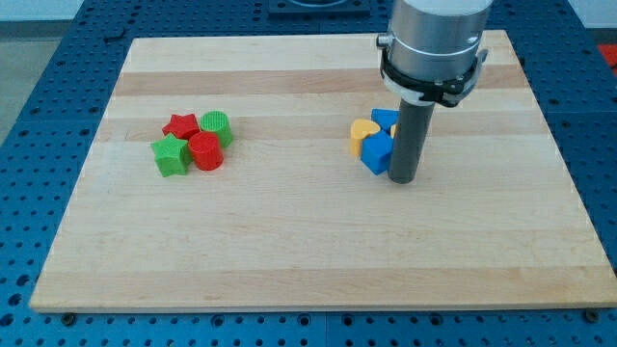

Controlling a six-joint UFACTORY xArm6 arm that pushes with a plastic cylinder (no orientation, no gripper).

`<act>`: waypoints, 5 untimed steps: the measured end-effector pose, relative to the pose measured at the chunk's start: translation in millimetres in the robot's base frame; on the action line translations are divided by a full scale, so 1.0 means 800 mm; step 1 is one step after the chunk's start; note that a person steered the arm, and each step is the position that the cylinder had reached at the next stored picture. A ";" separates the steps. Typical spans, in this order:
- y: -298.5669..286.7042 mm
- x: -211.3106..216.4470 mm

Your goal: Point at the blue triangle

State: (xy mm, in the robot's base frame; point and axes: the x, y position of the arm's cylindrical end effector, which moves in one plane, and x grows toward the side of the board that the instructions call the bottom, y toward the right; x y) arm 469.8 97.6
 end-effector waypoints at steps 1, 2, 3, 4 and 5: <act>0.058 0.000; 0.109 -0.015; 0.123 -0.060; 0.123 -0.114; 0.110 -0.153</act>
State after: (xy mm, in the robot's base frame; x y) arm 347.7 185.3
